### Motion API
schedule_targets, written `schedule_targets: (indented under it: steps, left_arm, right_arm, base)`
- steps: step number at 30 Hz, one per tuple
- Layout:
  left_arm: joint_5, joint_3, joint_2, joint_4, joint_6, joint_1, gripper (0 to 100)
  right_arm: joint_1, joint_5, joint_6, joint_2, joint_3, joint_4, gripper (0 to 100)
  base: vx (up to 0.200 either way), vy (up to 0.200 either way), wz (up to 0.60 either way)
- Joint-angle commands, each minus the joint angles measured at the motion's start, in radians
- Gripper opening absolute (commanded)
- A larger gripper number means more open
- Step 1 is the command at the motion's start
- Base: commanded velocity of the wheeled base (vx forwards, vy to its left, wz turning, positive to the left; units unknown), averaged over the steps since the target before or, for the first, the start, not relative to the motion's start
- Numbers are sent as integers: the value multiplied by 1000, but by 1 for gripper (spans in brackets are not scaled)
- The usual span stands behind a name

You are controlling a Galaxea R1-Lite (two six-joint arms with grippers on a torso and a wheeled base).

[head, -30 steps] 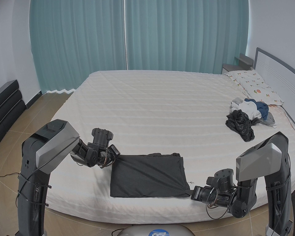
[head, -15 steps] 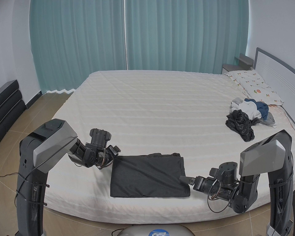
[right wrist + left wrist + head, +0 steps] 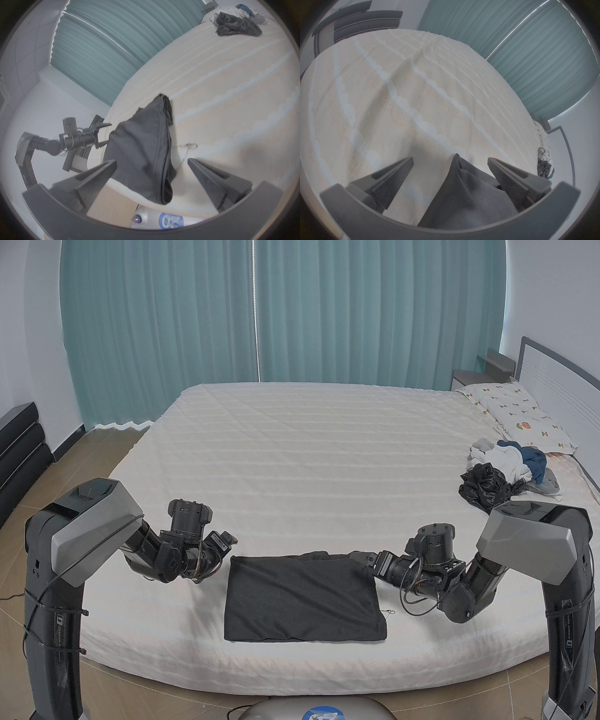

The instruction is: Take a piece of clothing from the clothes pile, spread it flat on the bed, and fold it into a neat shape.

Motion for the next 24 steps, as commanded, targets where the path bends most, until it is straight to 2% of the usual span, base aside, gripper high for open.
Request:
schedule_targets:
  steps: [1, 11, 12, 16, 24]
  left_arm:
    - [-9, 30, -20, -20, -6, 5, 100]
    - [-8, 31, -20, -23, -5, 5, 100]
    - [-8, 31, -19, -23, -5, 5, 100]
    - [-8, 30, -19, -23, -5, 5, 100]
    - [-5, 25, -14, -23, -5, 5, 100]
  right_arm:
    - [-9, -2, 0, 91, -167, 93, 100]
    - [-6, -14, -1, 108, -242, 160, 100]
    - [-5, -16, -1, 108, -243, 162, 0]
    - [-5, -27, -10, 117, -256, 165, 0]
    - [-26, -96, -9, 129, -312, 217, 0]
  base:
    - [0, 0, 0]
    - [0, 0, 0]
    - [0, 0, 0]
    - [0, 0, 0]
    - [0, 0, 0]
